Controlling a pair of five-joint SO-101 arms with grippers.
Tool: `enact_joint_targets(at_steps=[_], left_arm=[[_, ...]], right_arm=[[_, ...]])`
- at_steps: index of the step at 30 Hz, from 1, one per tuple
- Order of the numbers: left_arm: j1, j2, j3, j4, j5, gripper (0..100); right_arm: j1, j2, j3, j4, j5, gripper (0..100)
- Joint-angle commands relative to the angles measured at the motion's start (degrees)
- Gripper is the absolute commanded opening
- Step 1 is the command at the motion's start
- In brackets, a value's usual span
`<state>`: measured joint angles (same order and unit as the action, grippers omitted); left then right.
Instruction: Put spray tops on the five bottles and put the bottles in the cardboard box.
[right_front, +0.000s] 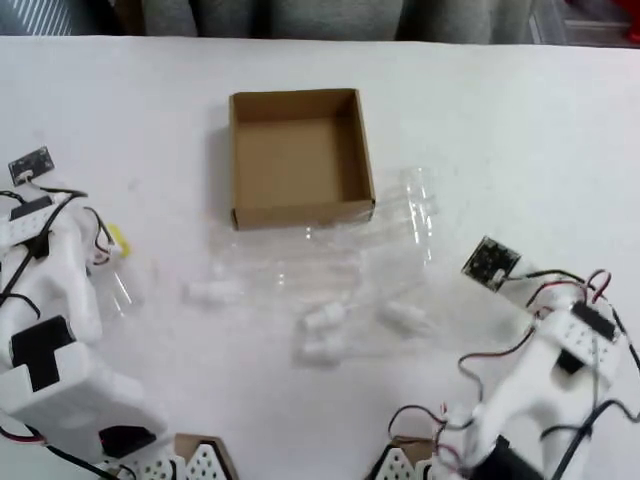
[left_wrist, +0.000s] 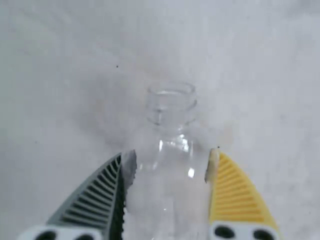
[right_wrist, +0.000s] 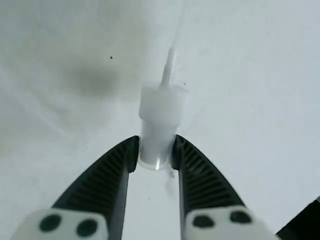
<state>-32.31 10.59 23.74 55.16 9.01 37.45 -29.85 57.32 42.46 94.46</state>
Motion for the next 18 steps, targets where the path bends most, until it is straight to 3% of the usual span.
enact_joint_targets(at_steps=[1, 10, 14, 18], left_arm=[[-0.3, -0.2, -1.9, -1.2, -0.2, 2], [-0.2, -0.2, -1.9, -1.2, -0.2, 2], [-0.2, -0.2, -1.9, -1.2, -0.2, 2], [-0.2, -0.2, -1.9, -1.2, -0.2, 2]], right_arm=[[1.3, 13.1, -15.1, 6.8, 0.2, 2.9], [2.2, 30.0, -33.7, 12.4, -6.7, 28.8], [2.6, 31.9, -37.4, 12.9, -6.9, 27.1], [3.6, 31.5, -39.0, 17.3, -7.1, 12.2]])
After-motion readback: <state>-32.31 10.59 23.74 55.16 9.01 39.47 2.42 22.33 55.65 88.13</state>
